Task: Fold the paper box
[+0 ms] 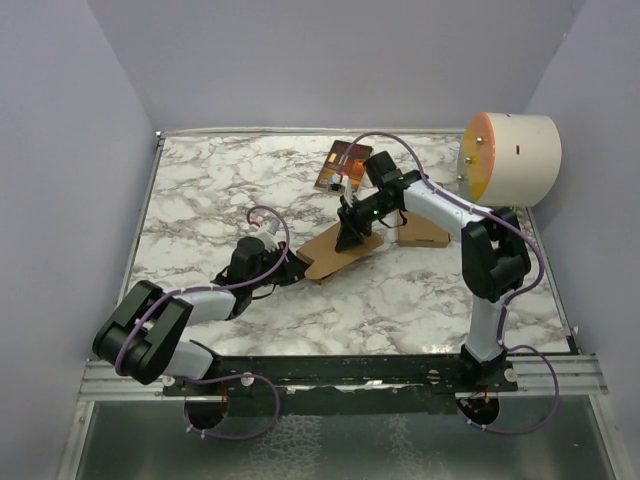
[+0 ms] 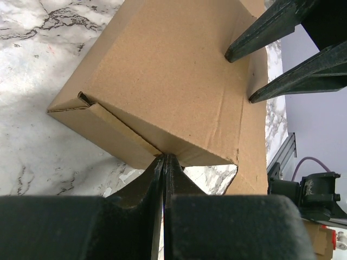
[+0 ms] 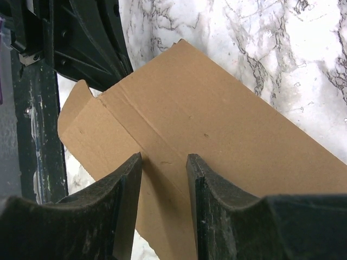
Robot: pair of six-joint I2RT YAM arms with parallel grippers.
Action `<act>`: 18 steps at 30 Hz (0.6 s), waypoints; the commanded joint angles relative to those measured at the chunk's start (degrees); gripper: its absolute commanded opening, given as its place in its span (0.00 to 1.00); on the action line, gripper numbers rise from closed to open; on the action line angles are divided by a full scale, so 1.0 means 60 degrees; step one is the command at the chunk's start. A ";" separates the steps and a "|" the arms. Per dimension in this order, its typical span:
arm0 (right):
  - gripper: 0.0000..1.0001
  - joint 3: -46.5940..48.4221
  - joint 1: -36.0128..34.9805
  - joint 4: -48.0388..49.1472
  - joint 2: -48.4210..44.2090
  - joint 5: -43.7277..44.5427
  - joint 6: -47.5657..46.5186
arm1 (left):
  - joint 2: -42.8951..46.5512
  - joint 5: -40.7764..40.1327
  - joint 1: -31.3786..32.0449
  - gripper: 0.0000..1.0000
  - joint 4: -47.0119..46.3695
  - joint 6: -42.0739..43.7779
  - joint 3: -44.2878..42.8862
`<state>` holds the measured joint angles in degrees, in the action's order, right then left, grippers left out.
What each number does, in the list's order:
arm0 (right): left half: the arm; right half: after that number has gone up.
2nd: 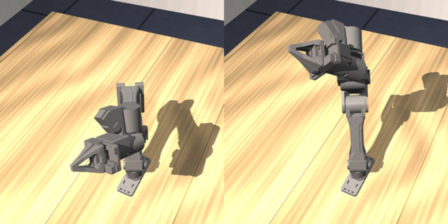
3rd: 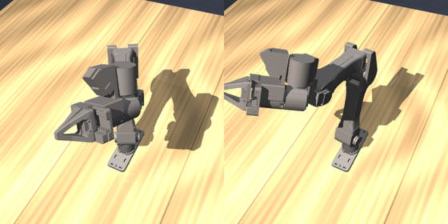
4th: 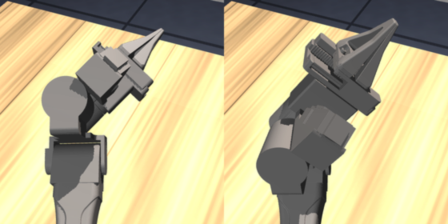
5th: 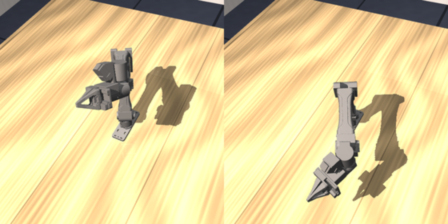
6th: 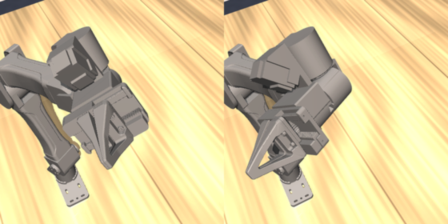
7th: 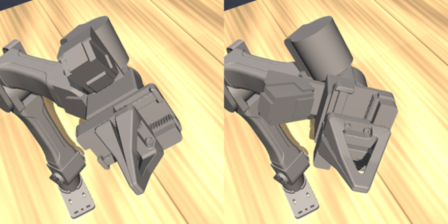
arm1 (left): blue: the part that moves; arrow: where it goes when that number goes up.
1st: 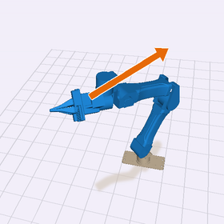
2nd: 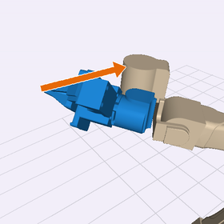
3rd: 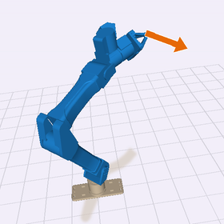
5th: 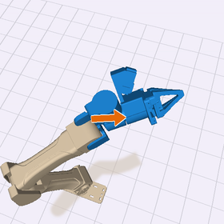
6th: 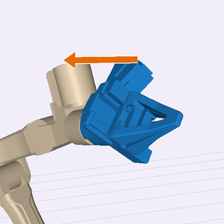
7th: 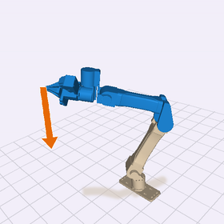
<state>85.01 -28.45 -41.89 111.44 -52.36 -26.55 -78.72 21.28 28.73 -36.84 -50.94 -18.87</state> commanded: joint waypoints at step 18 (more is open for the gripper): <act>0.40 -0.0037 -0.0166 -0.0102 0.0194 0.0202 -0.0004 | 0.0498 0.0100 0.0035 0.03 0.0138 -0.0039 0.0033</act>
<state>84.90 -28.99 -42.46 111.87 -52.12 -26.59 -78.74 21.63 28.73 -40.42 -54.28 -18.87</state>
